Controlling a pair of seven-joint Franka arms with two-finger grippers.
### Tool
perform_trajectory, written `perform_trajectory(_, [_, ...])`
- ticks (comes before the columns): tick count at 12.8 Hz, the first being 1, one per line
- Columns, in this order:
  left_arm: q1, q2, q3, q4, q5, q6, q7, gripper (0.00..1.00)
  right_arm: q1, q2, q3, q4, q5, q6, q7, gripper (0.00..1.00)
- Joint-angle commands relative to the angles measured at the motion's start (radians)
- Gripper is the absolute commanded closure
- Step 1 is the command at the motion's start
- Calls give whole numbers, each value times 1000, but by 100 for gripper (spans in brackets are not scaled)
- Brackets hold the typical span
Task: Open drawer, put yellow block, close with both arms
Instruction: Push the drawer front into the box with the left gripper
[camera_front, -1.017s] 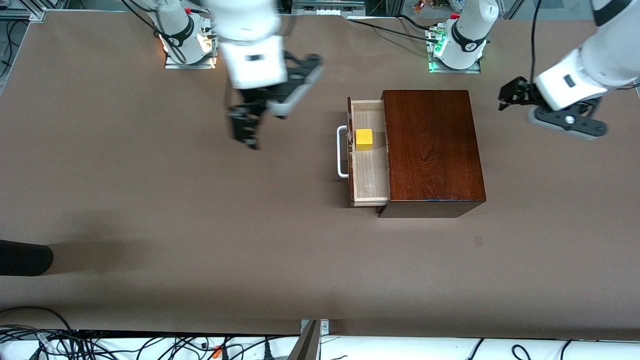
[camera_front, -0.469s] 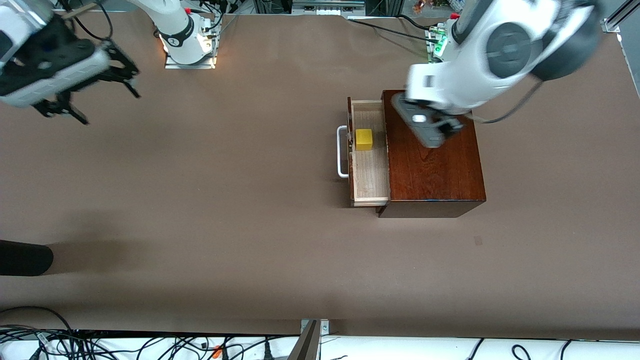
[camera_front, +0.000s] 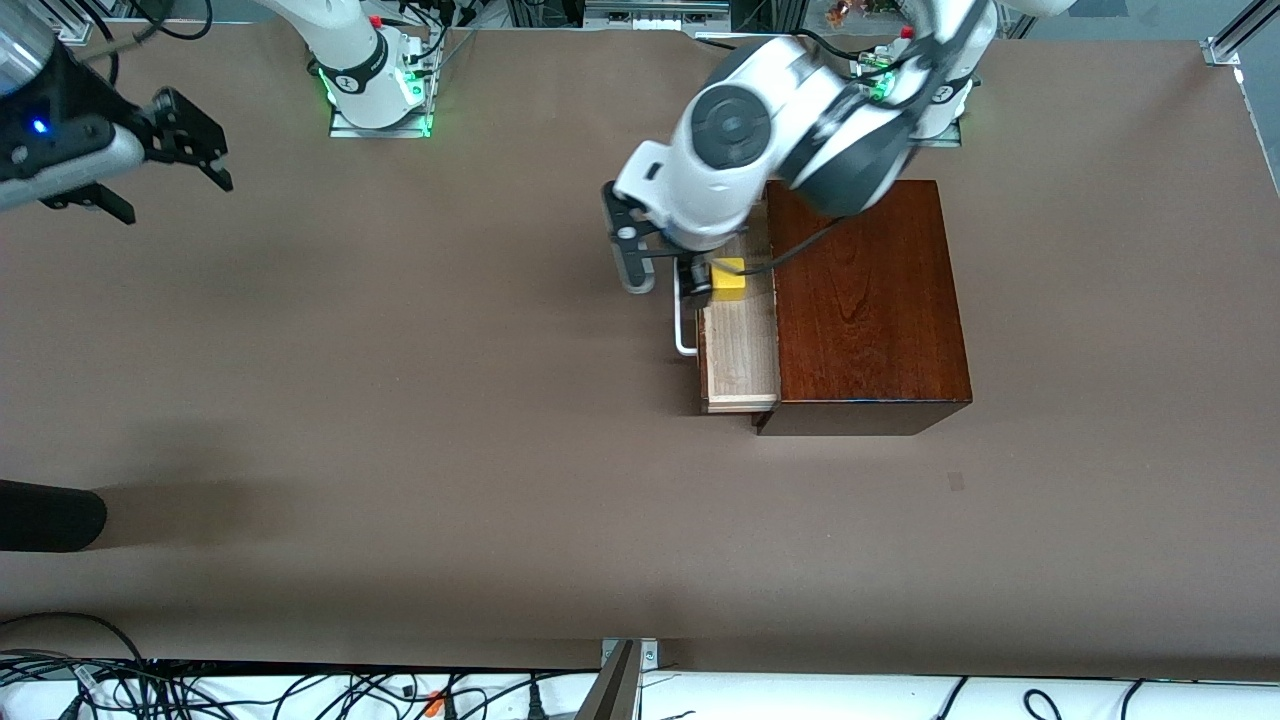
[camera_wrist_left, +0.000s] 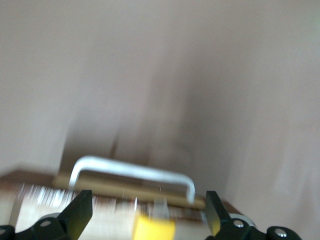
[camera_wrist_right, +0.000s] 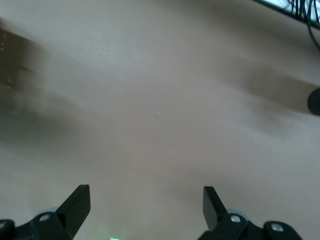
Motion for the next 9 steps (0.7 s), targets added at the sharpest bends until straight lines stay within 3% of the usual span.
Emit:
perform_trajectory(1, [-58, 103, 11, 38, -23, 42, 152, 0, -57, -65, 38, -152, -4, 81, 88, 0])
perform_trajectory(3, [-92, 150, 11, 40, -6, 62, 157, 0, -159, -46, 122, -166, -18, 104, 135, 0])
perform_trajectory(6, [-100, 190, 10, 29, 57, 124, 210, 0, -172, -19, 127, -155, -21, 118, 144, 0])
perform_trajectory(9, [-62, 190, 19, 12, 60, 73, 286, 0, -169, -16, 129, -153, -16, 107, 263, 0])
